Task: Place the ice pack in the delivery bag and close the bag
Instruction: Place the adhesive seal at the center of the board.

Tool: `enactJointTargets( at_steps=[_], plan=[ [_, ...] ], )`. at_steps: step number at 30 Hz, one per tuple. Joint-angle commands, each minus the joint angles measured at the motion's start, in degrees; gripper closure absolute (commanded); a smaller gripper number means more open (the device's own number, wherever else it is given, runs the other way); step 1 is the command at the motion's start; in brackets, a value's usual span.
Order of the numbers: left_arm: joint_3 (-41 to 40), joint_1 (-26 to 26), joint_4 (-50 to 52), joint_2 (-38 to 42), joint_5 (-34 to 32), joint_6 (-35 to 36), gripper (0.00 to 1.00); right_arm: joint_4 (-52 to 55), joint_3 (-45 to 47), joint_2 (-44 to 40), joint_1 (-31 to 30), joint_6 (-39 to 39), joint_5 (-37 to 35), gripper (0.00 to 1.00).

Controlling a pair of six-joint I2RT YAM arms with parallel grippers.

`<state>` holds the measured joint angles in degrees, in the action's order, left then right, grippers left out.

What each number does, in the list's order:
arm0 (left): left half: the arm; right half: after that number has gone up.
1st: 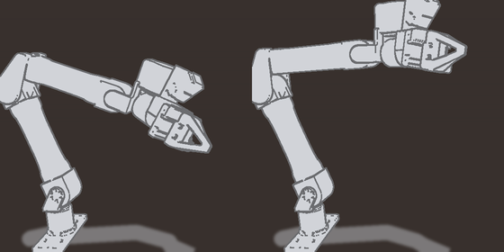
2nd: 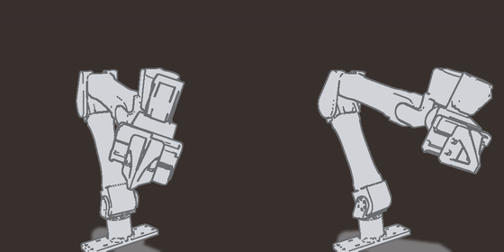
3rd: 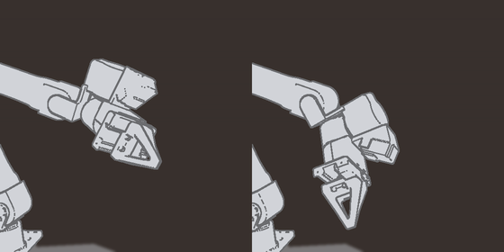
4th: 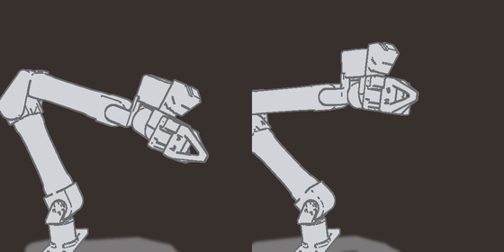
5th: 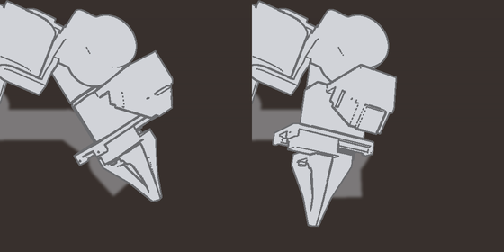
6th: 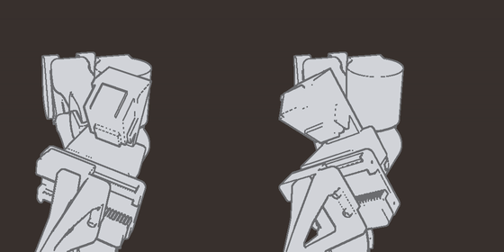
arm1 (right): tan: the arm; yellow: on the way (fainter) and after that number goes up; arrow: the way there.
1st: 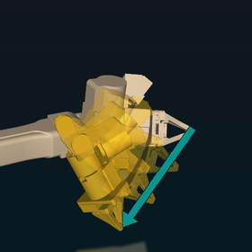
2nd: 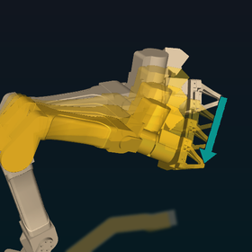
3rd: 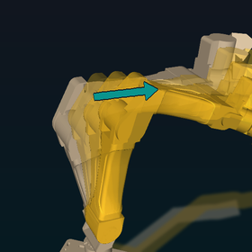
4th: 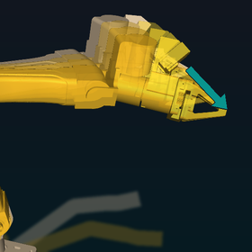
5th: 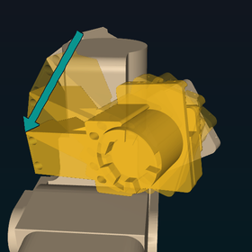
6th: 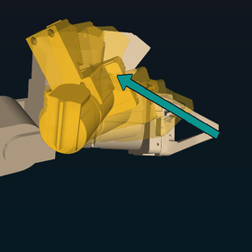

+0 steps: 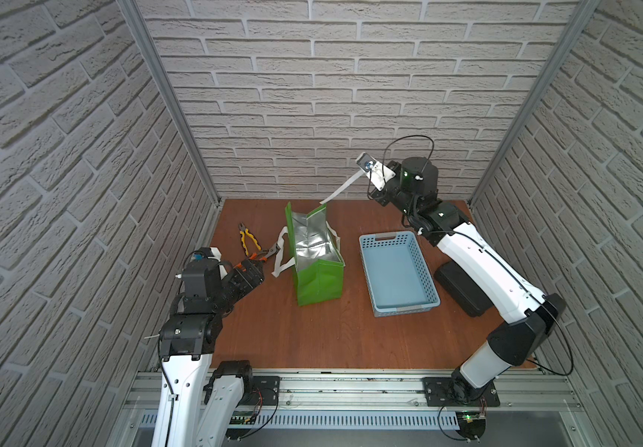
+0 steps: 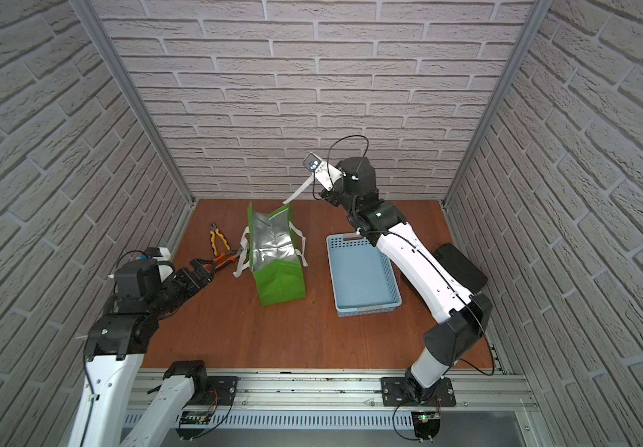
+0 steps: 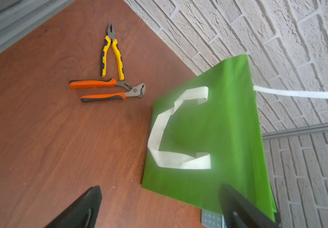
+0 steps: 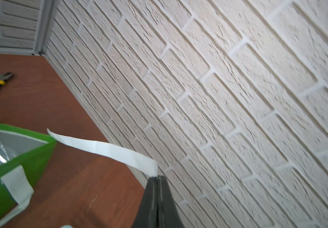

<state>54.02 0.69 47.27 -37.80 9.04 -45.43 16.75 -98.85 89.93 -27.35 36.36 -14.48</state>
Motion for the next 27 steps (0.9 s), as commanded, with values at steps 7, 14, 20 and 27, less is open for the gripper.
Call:
enactJointTargets(
  at_steps=[7, 14, 20, 27],
  plan=[
    [-0.9, 0.5, -1.2, -1.1, -5.3, 2.6, 0.01, 6.7, 18.9, -21.4, 4.7, -4.2, -19.8, 0.97],
    [0.1, 0.6, -3.7, -4.8, -6.3, 3.6, 0.02, 13.3, 25.7, -31.2, 9.5, -6.6, -25.4, 0.97],
    [0.4, 0.7, -4.7, -6.8, -5.1, 3.9, 0.02, 10.8, 33.2, -31.1, 15.6, -11.4, -19.3, 0.97],
    [0.8, 0.7, -2.8, -5.8, -2.4, 5.9, 0.02, 5.5, 36.3, -19.8, 21.0, -18.6, -10.0, 0.97]
  ],
)
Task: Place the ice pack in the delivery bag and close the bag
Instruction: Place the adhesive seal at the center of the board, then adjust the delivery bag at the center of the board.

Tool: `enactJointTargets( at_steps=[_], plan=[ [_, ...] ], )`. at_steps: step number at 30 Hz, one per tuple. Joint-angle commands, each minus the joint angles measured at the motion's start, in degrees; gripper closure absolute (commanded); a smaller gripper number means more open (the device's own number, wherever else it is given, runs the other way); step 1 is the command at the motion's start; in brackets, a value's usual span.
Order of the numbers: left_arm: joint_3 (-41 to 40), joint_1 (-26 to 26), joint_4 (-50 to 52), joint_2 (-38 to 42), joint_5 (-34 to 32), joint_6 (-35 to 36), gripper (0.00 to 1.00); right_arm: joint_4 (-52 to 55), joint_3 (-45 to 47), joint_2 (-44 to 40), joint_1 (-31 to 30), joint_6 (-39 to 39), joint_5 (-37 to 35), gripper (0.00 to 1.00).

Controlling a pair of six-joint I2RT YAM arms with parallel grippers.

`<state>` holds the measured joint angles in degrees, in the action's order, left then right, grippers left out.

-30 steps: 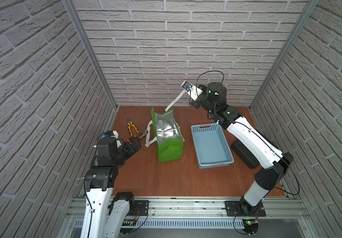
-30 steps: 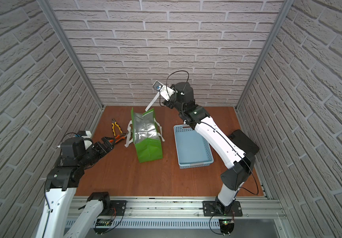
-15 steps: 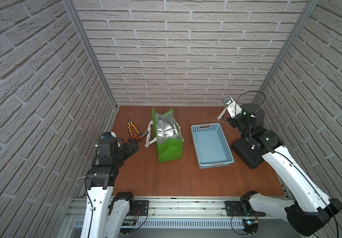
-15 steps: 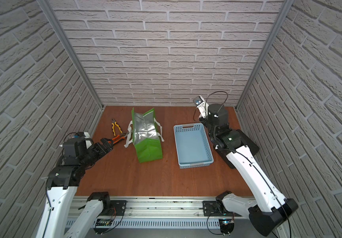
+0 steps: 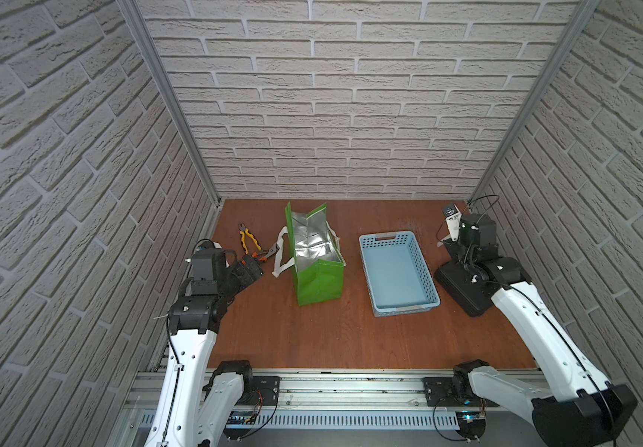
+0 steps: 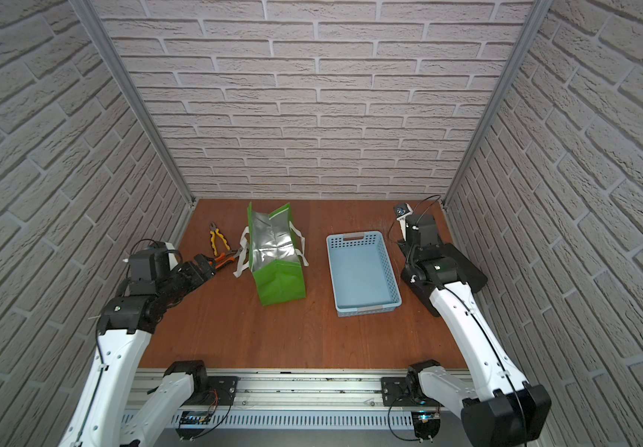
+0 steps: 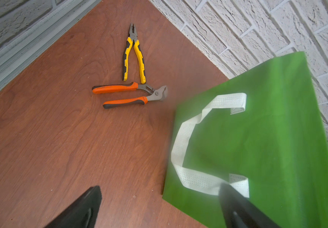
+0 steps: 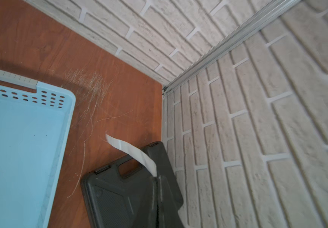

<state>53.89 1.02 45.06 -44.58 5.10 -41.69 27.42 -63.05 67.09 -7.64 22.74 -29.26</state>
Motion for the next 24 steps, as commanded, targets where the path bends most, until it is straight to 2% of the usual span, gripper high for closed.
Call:
enactJointTargets(
  at_steps=[1, 6, 11, 14, 17, 20, 24],
  plan=[
    [1.1, 0.3, 0.0, 1.3, 1.8, 2.8, 0.01, -6.2, 0.5, 5.0, 2.1, -5.9, 6.3, 0.97],
    [1.4, 0.5, 0.2, 2.9, 6.4, 6.7, 0.02, -9.5, -0.2, 12.8, 4.5, -10.0, 13.8, 0.96],
    [0.7, 0.3, 0.2, 7.4, 13.1, 11.7, 0.02, -9.2, 0.3, 13.7, 4.8, -11.8, 16.6, 0.65],
    [-1.3, 0.0, -1.7, 10.7, 18.2, 13.3, 0.04, -7.5, -0.8, 12.3, 4.8, -11.3, 16.3, 0.51],
    [-4.5, -1.3, -4.9, 14.6, 21.5, 13.0, 0.05, -6.1, -1.8, 10.1, 4.8, -11.0, 17.4, 0.41],
    [-8.2, -3.7, -8.6, 17.9, 22.4, 12.4, 0.06, -5.1, -2.8, 7.8, 4.8, -10.9, 21.7, 0.40],
    [-12.5, -8.0, -13.0, 20.7, 21.2, 13.1, 0.09, -5.9, -2.9, 6.0, 4.8, -10.1, 34.8, 0.39]
  ],
)
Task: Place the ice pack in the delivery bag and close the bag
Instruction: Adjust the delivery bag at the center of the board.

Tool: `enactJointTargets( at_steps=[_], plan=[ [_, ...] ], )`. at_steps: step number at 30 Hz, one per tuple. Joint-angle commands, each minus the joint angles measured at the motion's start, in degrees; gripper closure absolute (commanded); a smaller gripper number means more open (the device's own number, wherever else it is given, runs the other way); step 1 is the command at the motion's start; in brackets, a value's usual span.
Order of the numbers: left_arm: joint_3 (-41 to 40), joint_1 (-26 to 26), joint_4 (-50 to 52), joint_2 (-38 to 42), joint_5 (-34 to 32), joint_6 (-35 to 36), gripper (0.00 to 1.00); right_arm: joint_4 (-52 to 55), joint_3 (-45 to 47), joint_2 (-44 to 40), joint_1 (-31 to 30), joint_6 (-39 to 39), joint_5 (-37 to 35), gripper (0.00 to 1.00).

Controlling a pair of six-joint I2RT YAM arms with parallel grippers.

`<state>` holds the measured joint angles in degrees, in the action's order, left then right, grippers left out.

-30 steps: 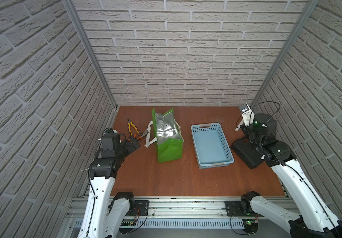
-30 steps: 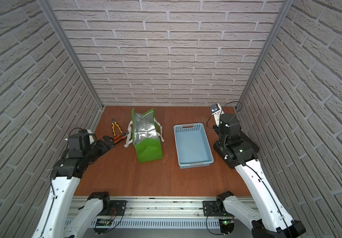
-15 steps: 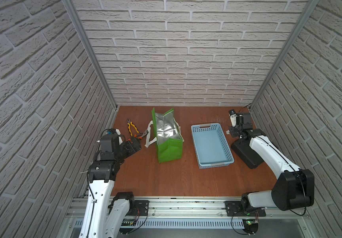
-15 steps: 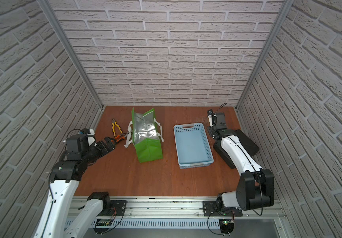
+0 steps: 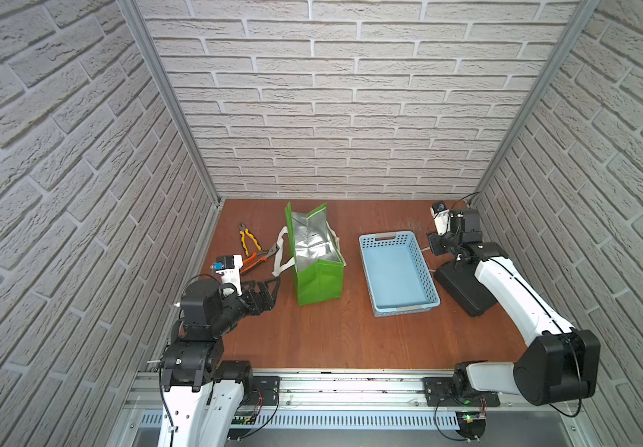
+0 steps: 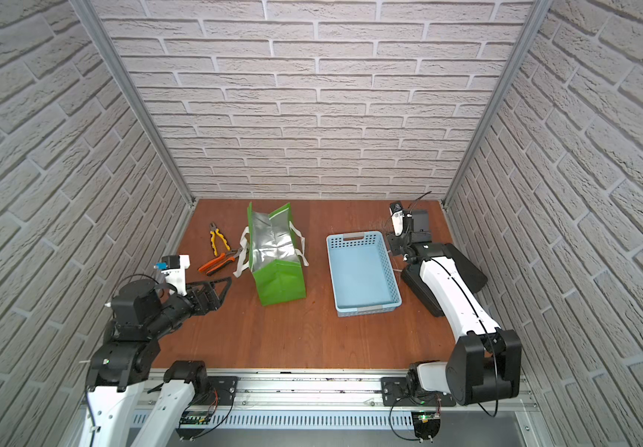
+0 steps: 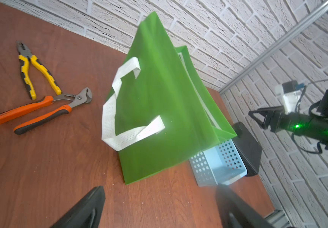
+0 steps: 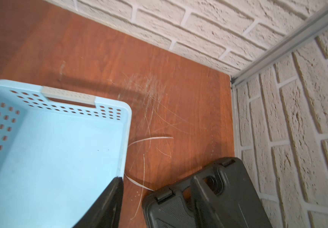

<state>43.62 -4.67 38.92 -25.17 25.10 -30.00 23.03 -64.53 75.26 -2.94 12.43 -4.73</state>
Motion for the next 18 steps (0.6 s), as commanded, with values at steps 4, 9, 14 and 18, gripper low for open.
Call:
enactJointTargets(
  at_steps=[4, 9, 14, 18],
  plan=[
    [-6.4, -9.3, -12.0, 1.5, -3.4, 2.7, 0.10, -2.6, -0.9, -1.4, -0.5, 0.1, 22.2, 0.34],
    [-9.4, -19.5, -19.7, -3.5, -16.0, 8.9, 0.11, -3.6, -0.3, 1.0, -2.3, 1.3, 29.1, 0.32],
    [-7.1, -23.0, -24.5, -13.5, -23.3, 13.7, 0.15, -4.6, -0.7, 3.2, -5.2, 3.7, 34.3, 0.32],
    [-6.4, -23.0, -27.9, -18.7, -25.1, 15.8, 0.25, -6.2, -1.0, 5.1, -7.3, 4.7, 36.9, 0.31]
  ],
)
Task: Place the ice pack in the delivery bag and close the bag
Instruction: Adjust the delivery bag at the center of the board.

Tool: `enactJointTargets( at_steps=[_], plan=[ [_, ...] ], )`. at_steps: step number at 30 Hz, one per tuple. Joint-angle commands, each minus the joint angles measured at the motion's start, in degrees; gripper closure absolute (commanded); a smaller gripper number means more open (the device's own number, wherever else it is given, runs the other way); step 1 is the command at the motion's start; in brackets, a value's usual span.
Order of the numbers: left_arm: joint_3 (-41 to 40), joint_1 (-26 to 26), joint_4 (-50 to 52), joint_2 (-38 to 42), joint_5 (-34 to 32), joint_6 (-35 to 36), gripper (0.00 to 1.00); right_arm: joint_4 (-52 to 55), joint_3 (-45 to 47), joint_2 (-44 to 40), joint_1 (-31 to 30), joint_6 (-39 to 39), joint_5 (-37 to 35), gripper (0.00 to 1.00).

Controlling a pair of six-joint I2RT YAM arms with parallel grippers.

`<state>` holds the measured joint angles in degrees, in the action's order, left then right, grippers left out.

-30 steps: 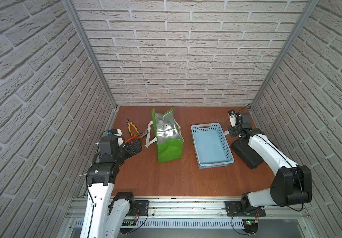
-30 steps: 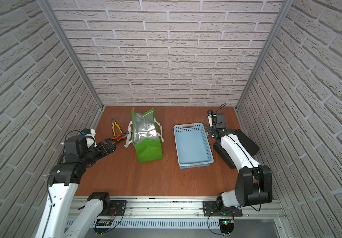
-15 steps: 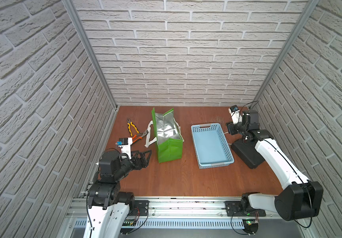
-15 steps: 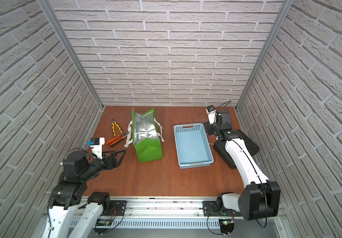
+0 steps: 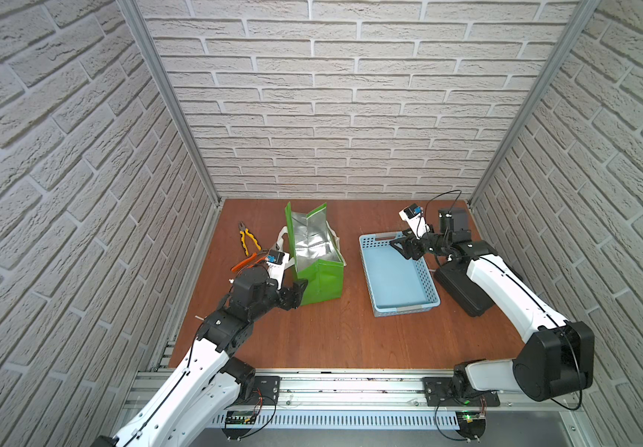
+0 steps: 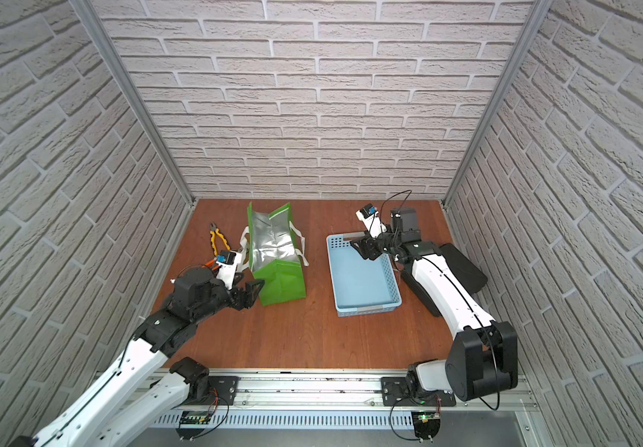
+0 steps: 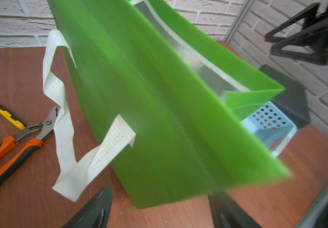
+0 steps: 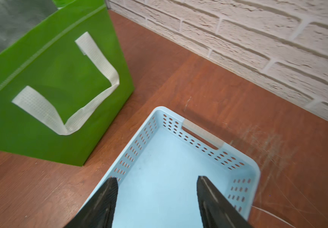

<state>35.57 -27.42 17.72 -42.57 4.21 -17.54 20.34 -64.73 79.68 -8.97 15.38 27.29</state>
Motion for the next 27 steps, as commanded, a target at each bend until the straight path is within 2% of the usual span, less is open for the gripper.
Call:
enactJointTargets(
  at_steps=[1, 6, 11, 15, 19, 22, 27],
  plan=[
    [1.6, -0.2, -7.6, -2.0, -4.1, 3.7, 0.29, -3.7, -1.0, 1.3, -1.8, 2.1, 5.0, 0.31],
    [1.4, -0.1, -9.4, -2.0, -2.0, 4.9, 0.66, -4.3, -2.6, 3.8, -4.1, 5.0, 6.8, 0.31],
    [1.7, 0.6, -5.6, 0.8, -2.0, 5.5, 0.99, -4.2, -7.2, 8.3, -6.0, 9.0, 10.8, 0.31],
    [1.2, 6.7, -2.9, 5.3, 0.3, 4.0, 1.00, -2.9, -13.1, 13.6, -7.8, 12.7, 12.8, 0.29],
    [-0.6, 18.6, -4.7, 7.6, 11.1, 0.9, 1.00, -4.2, -19.0, 19.3, -8.9, 14.0, 14.6, 0.25],
    [-1.1, 25.5, -5.9, 7.0, 17.2, 0.1, 1.00, -3.3, -25.5, 24.3, -10.0, 14.8, 15.9, 0.22],
    [-0.5, 31.1, -7.0, 4.2, 21.9, 0.3, 1.00, -1.6, -35.5, 32.7, -12.4, 15.1, 17.9, 0.18]
  ],
)
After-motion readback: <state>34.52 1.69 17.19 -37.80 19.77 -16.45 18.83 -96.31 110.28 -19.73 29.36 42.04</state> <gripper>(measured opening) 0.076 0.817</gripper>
